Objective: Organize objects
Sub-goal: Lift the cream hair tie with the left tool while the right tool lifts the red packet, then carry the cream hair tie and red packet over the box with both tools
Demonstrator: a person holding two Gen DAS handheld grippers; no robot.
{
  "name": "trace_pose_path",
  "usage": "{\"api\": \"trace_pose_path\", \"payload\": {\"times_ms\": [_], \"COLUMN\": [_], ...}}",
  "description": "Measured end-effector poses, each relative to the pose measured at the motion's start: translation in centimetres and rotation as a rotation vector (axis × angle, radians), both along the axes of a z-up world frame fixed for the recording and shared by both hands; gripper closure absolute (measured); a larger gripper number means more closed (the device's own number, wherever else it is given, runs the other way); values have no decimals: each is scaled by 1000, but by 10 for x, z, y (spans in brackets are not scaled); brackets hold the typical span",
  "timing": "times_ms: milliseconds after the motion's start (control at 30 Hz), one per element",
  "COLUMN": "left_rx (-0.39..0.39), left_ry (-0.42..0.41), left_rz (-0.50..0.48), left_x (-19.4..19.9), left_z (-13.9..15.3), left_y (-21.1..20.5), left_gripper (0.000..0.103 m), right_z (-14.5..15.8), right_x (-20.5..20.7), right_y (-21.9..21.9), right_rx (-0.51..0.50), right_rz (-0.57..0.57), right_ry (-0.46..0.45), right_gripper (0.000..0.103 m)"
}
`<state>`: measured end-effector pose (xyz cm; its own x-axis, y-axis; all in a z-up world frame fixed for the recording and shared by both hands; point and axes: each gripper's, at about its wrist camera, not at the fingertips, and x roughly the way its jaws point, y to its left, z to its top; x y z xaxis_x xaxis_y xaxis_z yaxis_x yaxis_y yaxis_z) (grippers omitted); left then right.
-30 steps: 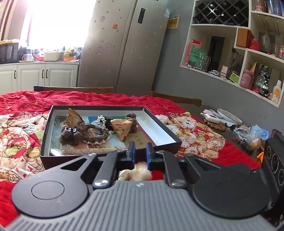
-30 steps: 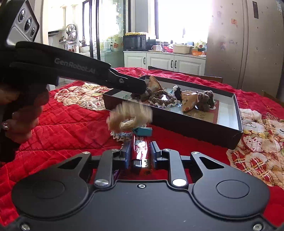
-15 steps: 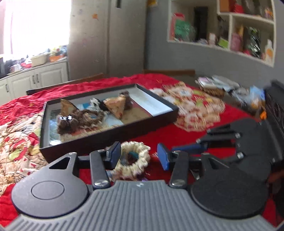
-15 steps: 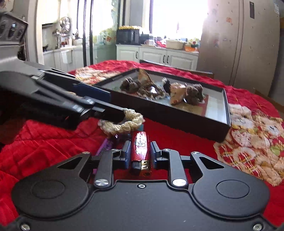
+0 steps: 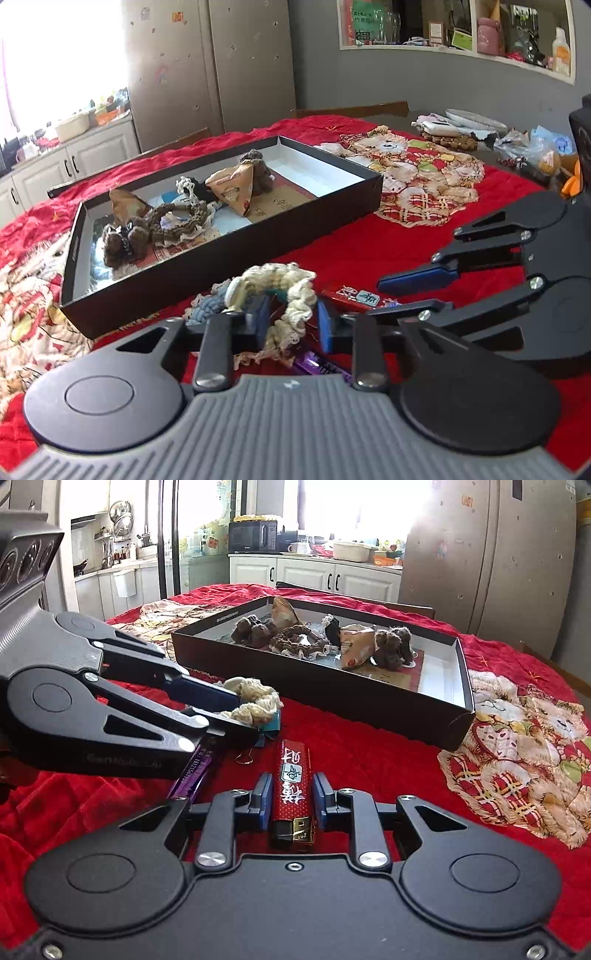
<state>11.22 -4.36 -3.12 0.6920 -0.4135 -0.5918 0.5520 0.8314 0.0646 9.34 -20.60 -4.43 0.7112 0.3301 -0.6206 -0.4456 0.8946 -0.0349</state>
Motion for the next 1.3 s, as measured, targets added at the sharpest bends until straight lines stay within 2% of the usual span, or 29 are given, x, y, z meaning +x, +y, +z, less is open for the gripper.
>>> {"api": "trace_pose_path", "payload": {"times_ms": [67, 167, 500, 733, 1067, 1300], "left_rx": [-3, -10, -168, -242, -271, -286], "left_ry": [-4, -2, 14, -6, -40, -38], "left_rz": [4, 7, 30, 56, 127, 213], "left_x": [1, 2, 3, 5, 32, 78], "left_z": [0, 0, 23, 45, 63, 68], "left_y": [1, 3, 30, 46, 59, 60], "left_gripper": [85, 88, 90, 90, 90, 90], "right_z": [-1, -1, -2, 9, 44, 64], "right_x": [3, 6, 6, 4, 25, 65], "right_y": [-1, -3, -1, 3, 6, 20], "right_rx": [8, 25, 34, 35, 68, 66], "right_rz": [-7, -13, 0, 12, 12, -12], "right_ry": [9, 18, 12, -26, -81, -131], "right_gripper": [80, 79, 81, 81, 81, 81]}}
